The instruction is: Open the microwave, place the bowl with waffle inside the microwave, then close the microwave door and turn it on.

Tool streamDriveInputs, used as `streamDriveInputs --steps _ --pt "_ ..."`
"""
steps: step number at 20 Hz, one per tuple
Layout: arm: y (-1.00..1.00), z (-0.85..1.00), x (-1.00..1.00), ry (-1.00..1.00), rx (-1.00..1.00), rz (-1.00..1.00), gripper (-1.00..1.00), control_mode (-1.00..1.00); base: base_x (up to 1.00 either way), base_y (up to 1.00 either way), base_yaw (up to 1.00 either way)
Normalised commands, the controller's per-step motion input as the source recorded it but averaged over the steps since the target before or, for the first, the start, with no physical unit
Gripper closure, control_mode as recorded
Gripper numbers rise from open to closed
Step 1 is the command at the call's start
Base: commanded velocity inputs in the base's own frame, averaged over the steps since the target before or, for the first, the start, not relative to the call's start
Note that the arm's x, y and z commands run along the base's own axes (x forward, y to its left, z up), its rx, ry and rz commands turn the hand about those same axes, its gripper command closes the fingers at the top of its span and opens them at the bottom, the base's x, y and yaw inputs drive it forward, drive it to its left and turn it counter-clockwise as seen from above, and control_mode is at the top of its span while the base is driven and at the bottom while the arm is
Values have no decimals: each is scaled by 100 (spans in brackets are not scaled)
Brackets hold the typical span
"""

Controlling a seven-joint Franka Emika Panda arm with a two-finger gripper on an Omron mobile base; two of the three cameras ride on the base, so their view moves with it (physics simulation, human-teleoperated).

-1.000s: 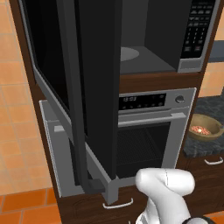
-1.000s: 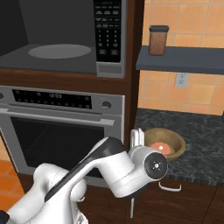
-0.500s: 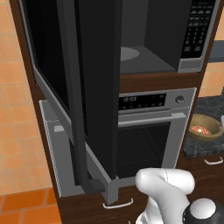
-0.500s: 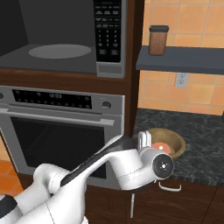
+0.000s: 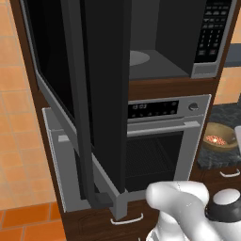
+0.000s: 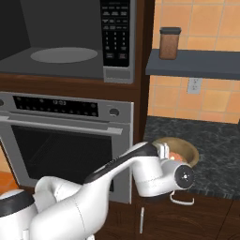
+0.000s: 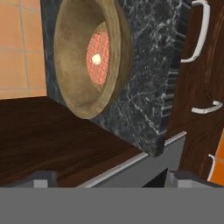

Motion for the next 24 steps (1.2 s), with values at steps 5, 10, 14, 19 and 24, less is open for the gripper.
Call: streamDriveInputs --steps 5,10,14,19,24 --pt "-9 -23 18 3 0 5 -100 -100 0 0 0" --pt "-13 -22 21 0 0 5 -100 -100 0 0 0" --pt "-14 -16 30 0 0 3 -100 -100 0 0 0" --pt "-13 -9 38 0 1 1 -100 -100 0 0 0" --pt "-23 -20 27 0 1 3 -100 -100 0 0 0"
